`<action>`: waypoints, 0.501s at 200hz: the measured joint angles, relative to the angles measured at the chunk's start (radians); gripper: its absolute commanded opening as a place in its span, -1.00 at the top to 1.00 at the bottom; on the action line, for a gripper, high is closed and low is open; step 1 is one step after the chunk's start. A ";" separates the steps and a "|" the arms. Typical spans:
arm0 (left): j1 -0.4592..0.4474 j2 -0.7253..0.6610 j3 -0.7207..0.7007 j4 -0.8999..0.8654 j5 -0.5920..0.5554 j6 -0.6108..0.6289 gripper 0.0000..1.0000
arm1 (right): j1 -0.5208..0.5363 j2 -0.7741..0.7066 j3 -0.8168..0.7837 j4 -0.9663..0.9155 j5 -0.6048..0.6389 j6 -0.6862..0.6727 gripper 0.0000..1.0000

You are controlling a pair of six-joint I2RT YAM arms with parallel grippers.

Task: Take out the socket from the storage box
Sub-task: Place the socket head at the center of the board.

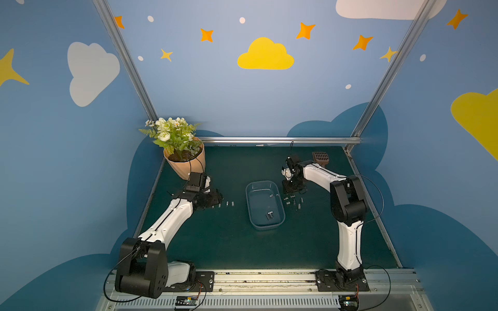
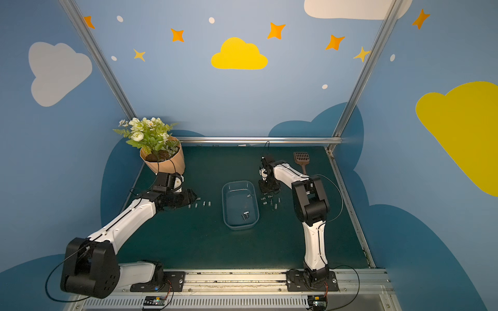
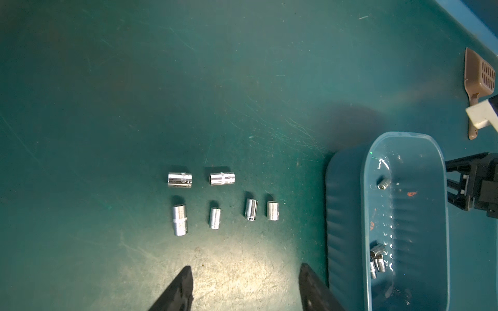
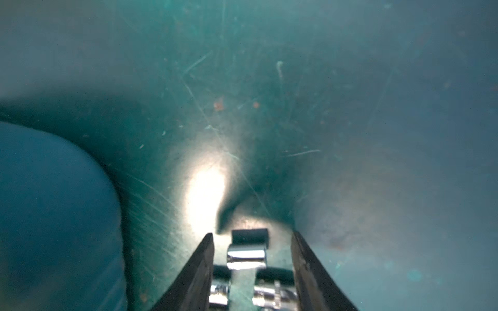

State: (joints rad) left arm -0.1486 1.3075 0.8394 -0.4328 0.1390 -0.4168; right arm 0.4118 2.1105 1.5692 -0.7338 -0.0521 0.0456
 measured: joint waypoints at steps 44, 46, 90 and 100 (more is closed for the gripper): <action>-0.051 -0.010 0.025 -0.015 0.000 -0.005 -0.27 | -0.005 -0.054 -0.018 -0.003 0.007 0.000 0.02; -0.056 -0.010 0.029 -0.017 0.000 -0.006 -0.27 | -0.005 -0.058 -0.019 -0.003 0.008 0.000 0.02; -0.190 0.003 0.133 -0.023 -0.010 -0.010 -0.27 | -0.009 -0.152 -0.031 -0.004 0.002 0.002 0.01; -0.224 0.022 0.167 -0.023 -0.013 -0.010 -0.27 | -0.010 -0.176 -0.035 -0.004 0.001 0.003 0.00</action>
State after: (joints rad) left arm -0.3729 1.3293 1.0061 -0.4553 0.1265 -0.4263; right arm 0.4015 1.9347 1.5341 -0.7376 -0.0513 0.0483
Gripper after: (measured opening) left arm 0.635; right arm 0.497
